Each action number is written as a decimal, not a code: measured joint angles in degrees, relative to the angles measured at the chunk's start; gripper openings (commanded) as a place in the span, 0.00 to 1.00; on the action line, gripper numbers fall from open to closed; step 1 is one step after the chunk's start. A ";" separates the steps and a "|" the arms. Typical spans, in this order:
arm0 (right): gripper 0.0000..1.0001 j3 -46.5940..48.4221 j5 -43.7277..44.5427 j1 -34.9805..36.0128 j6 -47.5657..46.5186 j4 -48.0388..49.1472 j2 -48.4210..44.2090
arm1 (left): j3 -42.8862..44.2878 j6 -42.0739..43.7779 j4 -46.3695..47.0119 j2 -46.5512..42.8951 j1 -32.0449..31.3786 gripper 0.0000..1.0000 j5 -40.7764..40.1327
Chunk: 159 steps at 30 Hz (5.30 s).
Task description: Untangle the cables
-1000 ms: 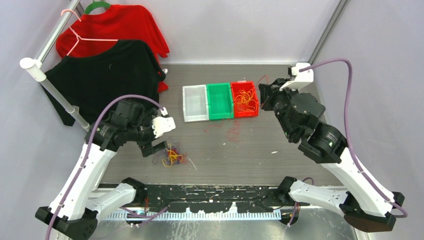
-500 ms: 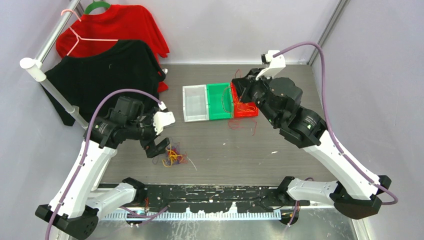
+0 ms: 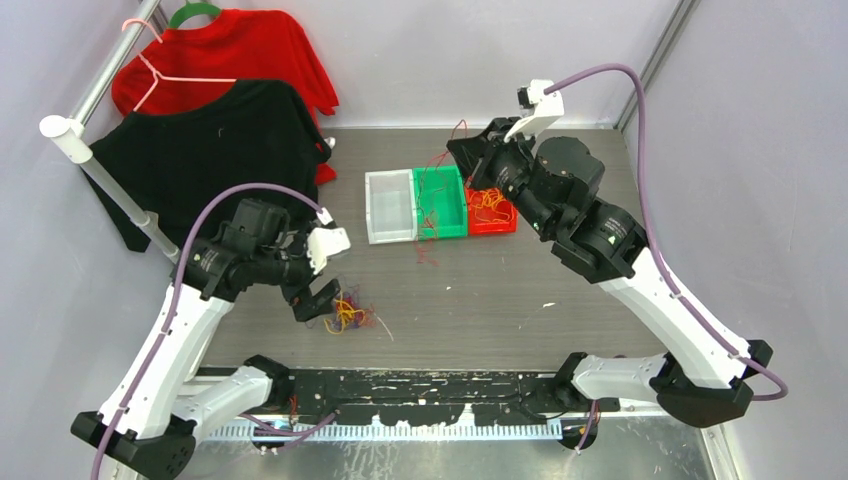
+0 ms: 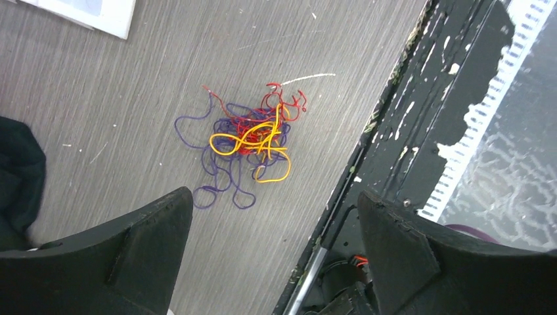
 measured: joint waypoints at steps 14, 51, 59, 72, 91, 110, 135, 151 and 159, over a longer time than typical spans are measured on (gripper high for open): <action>0.01 0.83 -6.97 -0.11 7.21 1.75 1.84 | 24.41 -14.64 2.97 5.77 0.00 1.00 7.65; 0.01 -0.48 -13.35 -0.11 14.03 5.53 5.60 | 27.91 -35.93 16.28 15.12 -4.24 0.95 16.15; 0.01 0.04 -12.17 -0.44 12.04 5.11 5.99 | 26.77 -34.56 16.17 15.43 -5.22 0.99 13.38; 0.01 10.54 -9.88 -7.89 4.44 5.22 12.13 | 18.49 -23.10 7.30 7.39 -5.22 1.00 0.57; 0.01 11.10 -10.40 -14.71 0.37 9.86 25.99 | 4.04 -13.05 7.02 -0.52 -5.22 0.99 -11.15; 0.01 2.64 -3.85 -15.37 -7.65 10.34 31.10 | 4.04 -11.63 6.82 -0.04 -5.05 0.97 -12.72; 0.01 2.73 -0.20 -15.61 -8.04 3.58 51.34 | 2.73 -8.83 6.82 1.62 -0.87 0.96 -12.50; 0.53 12.90 0.72 -16.11 -9.05 -3.72 57.53 | 2.60 -7.43 6.36 1.57 -0.37 0.96 -11.72; 0.39 18.23 -0.33 -16.85 -8.83 -7.76 55.89 | 2.60 -7.30 6.08 1.55 0.72 0.95 -10.49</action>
